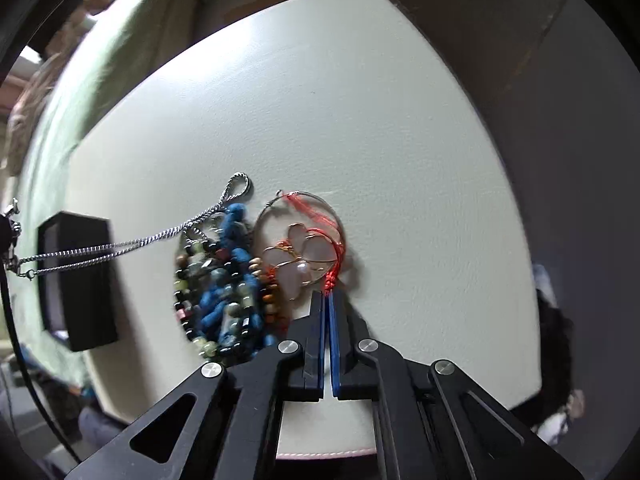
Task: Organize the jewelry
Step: 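Grasp the red-string flower pendant with the right gripper while the left holds the chain, then carry both pendants over the black box and open both grippers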
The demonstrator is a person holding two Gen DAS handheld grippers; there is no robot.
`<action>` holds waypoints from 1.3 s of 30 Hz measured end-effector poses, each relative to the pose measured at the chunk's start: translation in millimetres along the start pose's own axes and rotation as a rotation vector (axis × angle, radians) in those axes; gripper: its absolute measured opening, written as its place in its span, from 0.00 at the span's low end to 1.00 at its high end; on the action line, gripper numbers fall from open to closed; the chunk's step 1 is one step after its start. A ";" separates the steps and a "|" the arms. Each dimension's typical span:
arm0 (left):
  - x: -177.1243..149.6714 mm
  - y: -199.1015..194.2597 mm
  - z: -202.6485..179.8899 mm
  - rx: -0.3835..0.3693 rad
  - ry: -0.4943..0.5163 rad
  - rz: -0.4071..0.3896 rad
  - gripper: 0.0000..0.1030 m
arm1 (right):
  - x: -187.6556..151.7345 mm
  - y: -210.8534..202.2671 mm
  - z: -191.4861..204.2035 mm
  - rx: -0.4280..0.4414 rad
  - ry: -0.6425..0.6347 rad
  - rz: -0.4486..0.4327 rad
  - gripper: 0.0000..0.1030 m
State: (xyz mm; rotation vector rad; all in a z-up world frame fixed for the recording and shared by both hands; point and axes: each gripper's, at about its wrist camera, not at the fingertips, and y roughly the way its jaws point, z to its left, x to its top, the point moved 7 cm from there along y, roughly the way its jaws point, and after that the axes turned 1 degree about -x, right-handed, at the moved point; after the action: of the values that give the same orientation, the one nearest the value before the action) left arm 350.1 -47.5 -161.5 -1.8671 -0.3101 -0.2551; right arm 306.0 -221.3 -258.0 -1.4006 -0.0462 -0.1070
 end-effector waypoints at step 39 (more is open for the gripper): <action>16.5 -247.4 -6.3 0.020 0.064 -0.391 0.13 | -25.0 -181.3 118.6 0.243 -0.190 -0.274 0.03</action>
State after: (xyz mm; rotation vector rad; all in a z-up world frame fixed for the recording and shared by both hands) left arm 282.0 21.5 66.8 -1.7634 -0.6317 -0.5744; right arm 266.2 -133.2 -62.4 -1.1520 -0.3978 -0.1892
